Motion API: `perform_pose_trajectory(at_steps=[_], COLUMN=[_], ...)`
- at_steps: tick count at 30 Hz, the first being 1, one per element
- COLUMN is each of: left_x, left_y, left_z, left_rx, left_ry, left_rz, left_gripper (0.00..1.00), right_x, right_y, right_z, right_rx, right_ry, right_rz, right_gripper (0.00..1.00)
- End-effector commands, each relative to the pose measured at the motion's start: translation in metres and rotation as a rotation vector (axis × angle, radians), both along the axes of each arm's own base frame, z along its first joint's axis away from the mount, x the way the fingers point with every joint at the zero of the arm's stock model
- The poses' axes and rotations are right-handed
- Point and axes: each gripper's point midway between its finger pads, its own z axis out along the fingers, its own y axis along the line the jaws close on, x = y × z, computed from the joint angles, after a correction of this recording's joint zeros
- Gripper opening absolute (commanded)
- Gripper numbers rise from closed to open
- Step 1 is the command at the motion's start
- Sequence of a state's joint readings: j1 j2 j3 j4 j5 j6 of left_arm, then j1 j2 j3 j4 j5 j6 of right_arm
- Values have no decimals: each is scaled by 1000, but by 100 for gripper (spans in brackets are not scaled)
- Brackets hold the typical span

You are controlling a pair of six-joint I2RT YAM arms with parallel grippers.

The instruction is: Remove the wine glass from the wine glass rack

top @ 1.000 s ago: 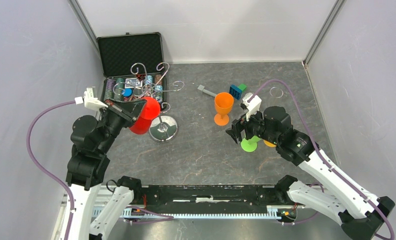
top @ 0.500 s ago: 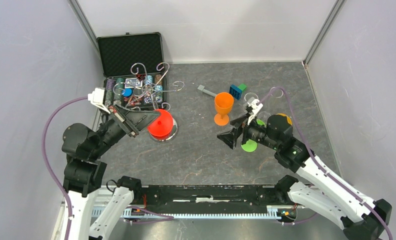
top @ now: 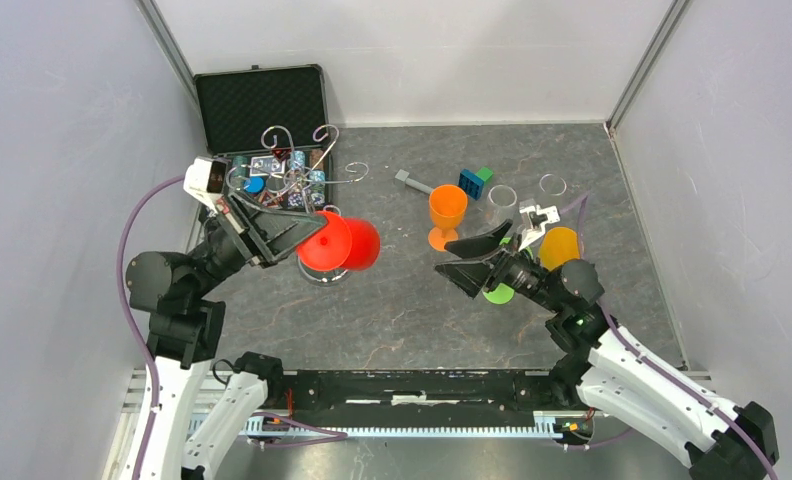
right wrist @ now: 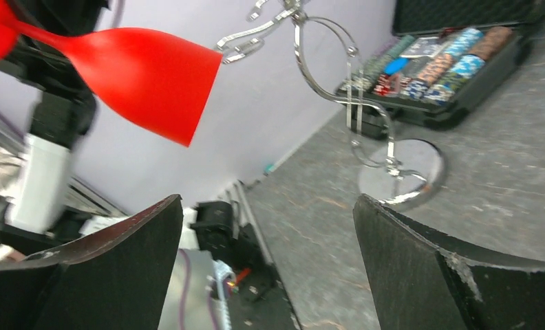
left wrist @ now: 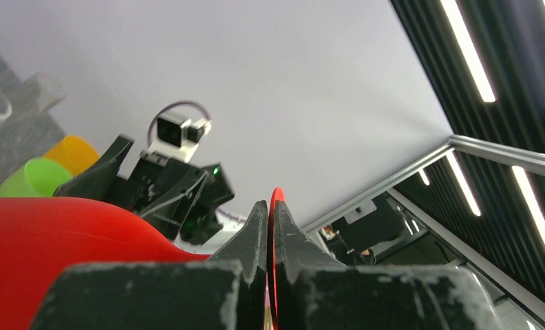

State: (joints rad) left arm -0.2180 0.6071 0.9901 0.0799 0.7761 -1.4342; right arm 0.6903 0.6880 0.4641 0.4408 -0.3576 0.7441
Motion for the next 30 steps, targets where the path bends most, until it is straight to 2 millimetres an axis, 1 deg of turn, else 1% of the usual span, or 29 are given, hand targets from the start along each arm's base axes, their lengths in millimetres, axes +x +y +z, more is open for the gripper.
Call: perform_pose_trajectory(at_steps=[1, 3, 5, 7, 10, 12, 15, 18, 23, 25, 27, 29, 30], left_x=[2, 5, 7, 7, 4, 4, 7, 10, 12, 11, 8, 9, 10], left_y=[11, 13, 16, 18, 20, 21, 18, 12, -9, -18, -23, -26, -27], left_z=[39, 47, 55, 63, 73, 78, 80, 77, 68, 67, 67, 66, 65], left_rx=[-165, -220, -266, -299, -342, -362, -372, -383, -387, -385, -387, -386, -388], left_ry=[-79, -86, -101, -116, -136, -139, -124, -107, -73, -67, -69, -65, -61], left_rz=[38, 33, 36, 38, 35, 33, 20, 0, -47, -74, -93, -95, -94], left_gripper=[2, 2, 2, 2, 2, 2, 2, 2, 2, 2, 2, 2, 2], right_x=[-19, -21, -26, -32, -37, -39, -39, -33, -31, -31, -34, -44, -51], right_y=[-8, -11, -13, -9, 1, 3, 9, 15, 25, 27, 26, 18, 11], right_z=[56, 67, 82, 97, 113, 123, 132, 134, 138, 140, 143, 149, 154], right_rx=[323, 390, 445, 475, 483, 502, 504, 509, 525, 536, 561, 616, 655], right_ry=[2, -7, -39, -56, -79, -109, -133, -112, -100, -98, -107, -135, -164], right_rz=[82, 96, 123, 173, 231, 248, 255, 254, 293, 311, 332, 370, 389], right_gripper=[98, 98, 98, 98, 98, 98, 98, 98, 93, 91, 88, 83, 77])
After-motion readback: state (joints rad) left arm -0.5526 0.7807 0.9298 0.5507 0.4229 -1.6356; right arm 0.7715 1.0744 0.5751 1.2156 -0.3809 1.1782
